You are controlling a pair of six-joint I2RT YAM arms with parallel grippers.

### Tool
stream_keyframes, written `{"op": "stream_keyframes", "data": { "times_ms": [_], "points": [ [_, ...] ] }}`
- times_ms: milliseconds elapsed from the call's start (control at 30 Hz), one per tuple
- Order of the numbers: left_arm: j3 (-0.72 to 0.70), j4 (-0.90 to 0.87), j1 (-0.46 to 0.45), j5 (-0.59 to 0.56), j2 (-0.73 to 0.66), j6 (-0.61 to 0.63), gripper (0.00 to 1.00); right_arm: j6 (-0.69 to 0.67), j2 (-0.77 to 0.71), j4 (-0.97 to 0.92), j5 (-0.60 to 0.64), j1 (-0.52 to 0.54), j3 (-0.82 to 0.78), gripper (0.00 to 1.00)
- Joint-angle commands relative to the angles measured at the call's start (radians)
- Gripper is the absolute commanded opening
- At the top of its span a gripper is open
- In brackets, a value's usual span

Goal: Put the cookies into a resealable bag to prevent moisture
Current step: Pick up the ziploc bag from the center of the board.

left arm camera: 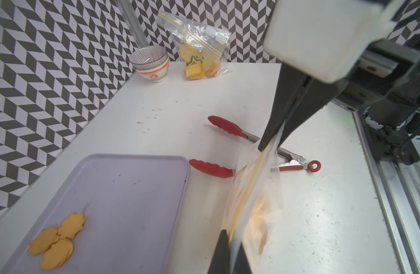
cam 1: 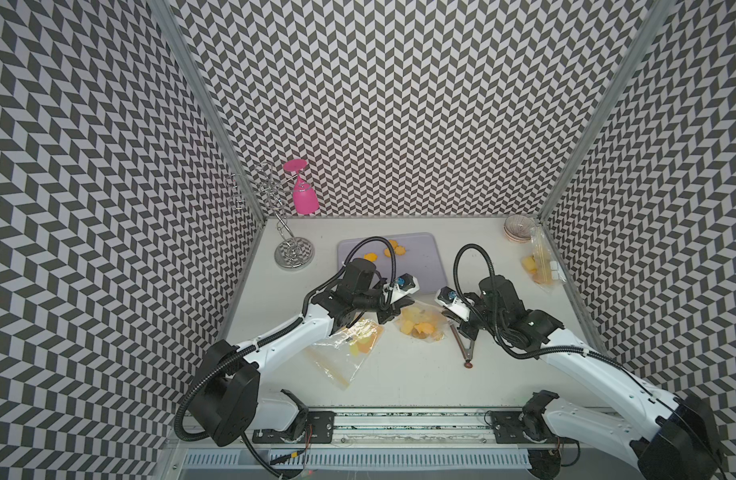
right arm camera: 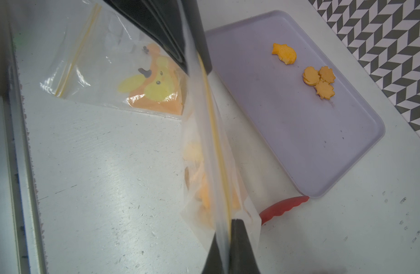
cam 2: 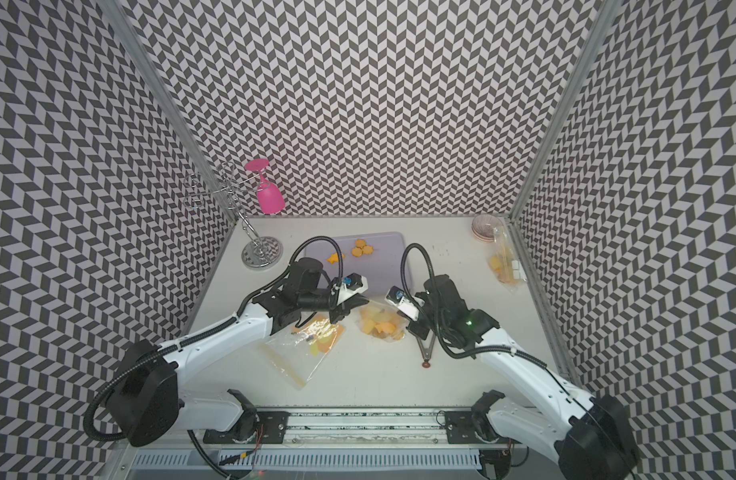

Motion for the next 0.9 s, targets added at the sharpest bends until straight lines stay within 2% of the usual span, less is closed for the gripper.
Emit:
{"op": "stream_keyframes", "data": {
  "times_ms": [0,33,67,100,133,233,300,400,533,667,867],
  "points": [
    [-0.009,-0.042,0.018,-0.068,-0.029,-0.031,0.16,0.023,-0.024,0.030,0.010,-0.005,-0.009,0.00],
    [-0.012,-0.031,0.019,-0.094,-0.035,-0.057,0.30,0.036,-0.027,0.034,0.012,-0.005,-0.008,0.00],
    [-0.016,-0.027,0.020,-0.111,-0.046,-0.073,0.26,0.054,-0.031,0.039,0.018,-0.005,-0.005,0.00],
    [-0.018,-0.025,0.024,-0.118,-0.056,-0.083,0.16,0.077,-0.036,0.044,0.026,-0.004,-0.003,0.00],
    [-0.023,-0.017,0.027,-0.139,-0.067,-0.103,0.00,0.102,-0.038,0.048,0.038,-0.004,0.002,0.00],
    [-0.015,-0.005,0.062,-0.191,-0.095,-0.213,0.00,0.183,-0.045,0.055,0.058,-0.004,0.023,0.00],
    [-0.008,0.021,0.085,-0.278,-0.117,-0.337,0.28,0.281,-0.050,0.063,0.074,-0.004,0.051,0.00],
    [-0.023,0.061,0.103,-0.430,-0.170,-0.507,0.58,0.412,-0.069,0.065,0.115,-0.005,0.112,0.00],
    [-0.018,0.031,0.143,-0.506,-0.243,-0.669,0.98,0.505,-0.102,0.074,0.240,-0.008,0.164,0.00],
    [0.036,-0.076,0.228,-0.495,-0.263,-0.789,0.99,0.532,-0.072,-0.017,0.393,-0.031,0.276,0.00],
    [0.057,-0.131,0.293,-0.422,-0.265,-0.788,0.99,0.543,0.040,-0.139,0.533,-0.151,0.412,0.00]
  ]
}}
